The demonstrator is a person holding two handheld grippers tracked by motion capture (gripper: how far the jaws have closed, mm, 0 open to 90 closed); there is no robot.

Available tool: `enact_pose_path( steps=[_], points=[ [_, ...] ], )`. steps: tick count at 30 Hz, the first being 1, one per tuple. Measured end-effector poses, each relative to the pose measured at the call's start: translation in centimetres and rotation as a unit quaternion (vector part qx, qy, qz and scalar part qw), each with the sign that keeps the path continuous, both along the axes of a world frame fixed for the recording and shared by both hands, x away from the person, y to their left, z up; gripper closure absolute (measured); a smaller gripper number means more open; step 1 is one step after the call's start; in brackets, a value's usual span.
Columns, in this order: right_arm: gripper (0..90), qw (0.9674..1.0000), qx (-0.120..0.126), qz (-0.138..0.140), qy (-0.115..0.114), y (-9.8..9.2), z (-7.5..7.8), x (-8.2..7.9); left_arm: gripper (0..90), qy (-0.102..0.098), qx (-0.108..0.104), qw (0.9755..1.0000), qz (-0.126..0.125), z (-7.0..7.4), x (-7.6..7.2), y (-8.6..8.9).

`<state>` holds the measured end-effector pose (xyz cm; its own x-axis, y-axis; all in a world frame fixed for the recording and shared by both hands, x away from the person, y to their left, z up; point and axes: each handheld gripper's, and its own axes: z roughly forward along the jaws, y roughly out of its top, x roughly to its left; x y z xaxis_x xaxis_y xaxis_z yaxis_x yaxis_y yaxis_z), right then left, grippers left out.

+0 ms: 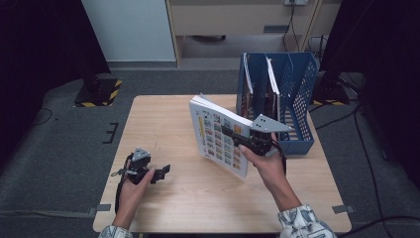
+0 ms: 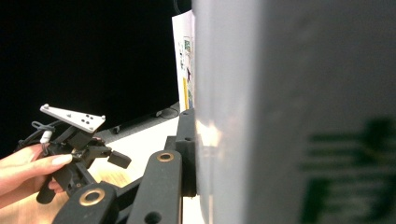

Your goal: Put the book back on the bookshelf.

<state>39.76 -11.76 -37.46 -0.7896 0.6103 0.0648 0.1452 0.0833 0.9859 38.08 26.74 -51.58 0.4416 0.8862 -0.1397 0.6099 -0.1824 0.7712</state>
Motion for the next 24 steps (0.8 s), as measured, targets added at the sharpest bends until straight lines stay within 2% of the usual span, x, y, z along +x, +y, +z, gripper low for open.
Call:
enact_pose_path(
  steps=[13,24],
  points=[
    [74.0,1.0,0.0,0.001,0.003,-1.7,-0.4,-1.2,5.0,0.001,0.001,1.0,0.0,0.0,0.0,0.0],
    [74.0,1.0,0.0,-0.005,0.006,-3.0,-0.8,-1.5,5.1,0.001,0.001,1.0,0.0,0.0,0.0,0.0]
  ],
)
